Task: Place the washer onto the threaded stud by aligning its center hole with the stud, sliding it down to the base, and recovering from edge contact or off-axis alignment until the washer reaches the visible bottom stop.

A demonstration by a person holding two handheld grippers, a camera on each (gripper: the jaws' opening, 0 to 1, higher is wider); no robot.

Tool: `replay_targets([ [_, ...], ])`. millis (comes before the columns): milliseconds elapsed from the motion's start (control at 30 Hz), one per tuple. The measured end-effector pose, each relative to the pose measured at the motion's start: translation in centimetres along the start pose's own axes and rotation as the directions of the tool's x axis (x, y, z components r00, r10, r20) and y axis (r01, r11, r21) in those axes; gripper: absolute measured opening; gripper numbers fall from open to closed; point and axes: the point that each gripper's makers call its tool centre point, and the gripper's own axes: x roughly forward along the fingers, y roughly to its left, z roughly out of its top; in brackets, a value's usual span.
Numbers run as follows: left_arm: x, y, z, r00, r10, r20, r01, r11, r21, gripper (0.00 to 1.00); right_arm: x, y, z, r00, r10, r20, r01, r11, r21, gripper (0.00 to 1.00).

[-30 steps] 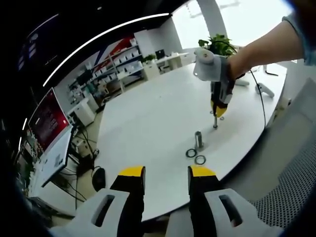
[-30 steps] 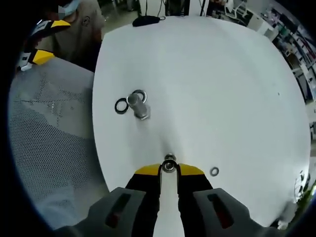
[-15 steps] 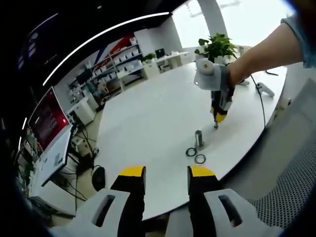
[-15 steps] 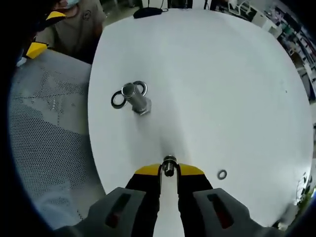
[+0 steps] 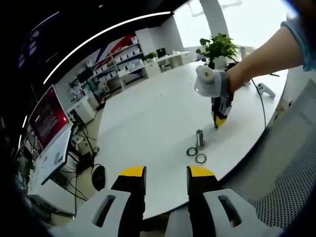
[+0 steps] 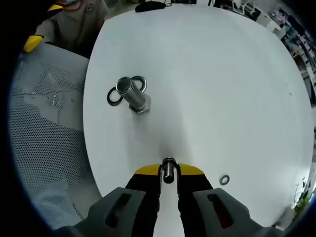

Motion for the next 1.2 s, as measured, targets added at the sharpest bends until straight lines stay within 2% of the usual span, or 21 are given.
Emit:
replay_targets([
  [233,0.0,0.0,-0.1,1.0,0.0,-0.001,0.0,1.0,0.0,0.3,0.3,0.3,-0.1,1.0,-0.012,-0.018,0.011,1.0,-0.013,0.13],
  [600,0.0,0.0,0.1,1.0,0.002,0.003,-0.002,1.0,-0.003,0.3,0.4,0.2,0.1,1.0,-0.011,-0.013,0.011,1.0,-0.014,0.13],
  [700,0.0,0.0,0.0,1.0,0.001,0.001,-0.001,1.0,-0.002,0.3,0.2,0.0,0.4,1.0,-0.008,0.014,0.008,1.0,0.011,0.15],
  [800,0.0,0.1,0.1,1.0,0.003,0.004,-0.003,1.0,-0.004,0.3,-0.1,-0.3,0.5,0.999,-0.024,0.03,0.024,1.0,0.014,0.24],
  [900,0.0,0.1,0.1,1.0,0.003,0.005,-0.003,1.0,-0.006,0.3,-0.6,-0.7,0.4,0.998,-0.041,0.041,0.04,0.999,0.017,0.29],
  [1200,0.0,0.1,0.1,1.0,0.002,0.004,-0.002,1.0,-0.005,0.3,-2.5,-1.6,-0.4,0.994,-0.047,0.103,0.036,0.994,0.107,0.31],
])
